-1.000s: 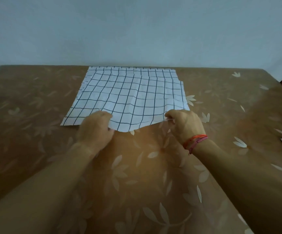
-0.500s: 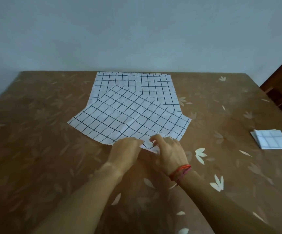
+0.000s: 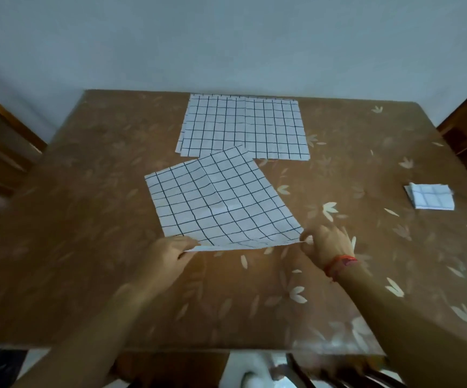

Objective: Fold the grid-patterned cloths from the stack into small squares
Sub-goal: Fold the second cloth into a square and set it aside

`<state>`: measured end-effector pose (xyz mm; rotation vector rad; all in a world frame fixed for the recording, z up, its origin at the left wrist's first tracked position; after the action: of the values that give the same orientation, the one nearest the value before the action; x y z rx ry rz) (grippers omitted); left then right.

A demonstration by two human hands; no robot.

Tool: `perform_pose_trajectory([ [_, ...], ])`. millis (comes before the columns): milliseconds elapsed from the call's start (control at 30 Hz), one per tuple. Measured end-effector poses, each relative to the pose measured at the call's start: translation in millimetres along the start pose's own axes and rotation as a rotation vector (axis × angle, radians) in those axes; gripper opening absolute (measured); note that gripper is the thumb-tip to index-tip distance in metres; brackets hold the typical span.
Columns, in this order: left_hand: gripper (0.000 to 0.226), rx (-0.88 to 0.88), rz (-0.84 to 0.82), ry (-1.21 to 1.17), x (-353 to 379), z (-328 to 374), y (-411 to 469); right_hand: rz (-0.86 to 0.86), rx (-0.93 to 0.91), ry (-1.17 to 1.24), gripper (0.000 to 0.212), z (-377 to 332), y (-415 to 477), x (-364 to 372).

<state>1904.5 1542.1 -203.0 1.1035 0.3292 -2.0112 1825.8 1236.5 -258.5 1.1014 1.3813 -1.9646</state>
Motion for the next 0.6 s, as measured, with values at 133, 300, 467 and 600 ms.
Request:
perform_pose_trajectory([
  [133, 0.018, -0.108, 0.002, 0.021, -3.8, -8.0, -51.7, 0.146, 0.068, 0.437, 0.015, -2.4, -31.4, -19.6],
  [300, 0.024, -0.246, -0.052, -0.066, 2.5, -14.5, -108.4, 0.112, -0.044, 0.652, 0.015, -17.6, -72.8, -18.3],
  [467, 0.025, -0.282, -0.191, -0.094, 6.9, -16.1, -145.5, 0.000, 0.002, 0.699, 0.023, -17.1, -89.3, 0.0],
  [600, 0.020, -0.258, -0.216, -0.098, 2.8, -12.2, -156.2, -0.027, 0.008, 0.732, 0.020, -16.8, -90.3, 7.7],
])
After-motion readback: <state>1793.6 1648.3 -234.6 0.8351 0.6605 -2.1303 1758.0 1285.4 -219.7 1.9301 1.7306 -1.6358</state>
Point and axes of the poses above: each hand's wrist, its own y-axis towards the middle knuckle, its own x-axis out of the palm, z = x × y, the point moved 10 cm from there along y, towards the middle knuckle, and after that the axes turned 13 degrees about x, right-handed, at the moved point
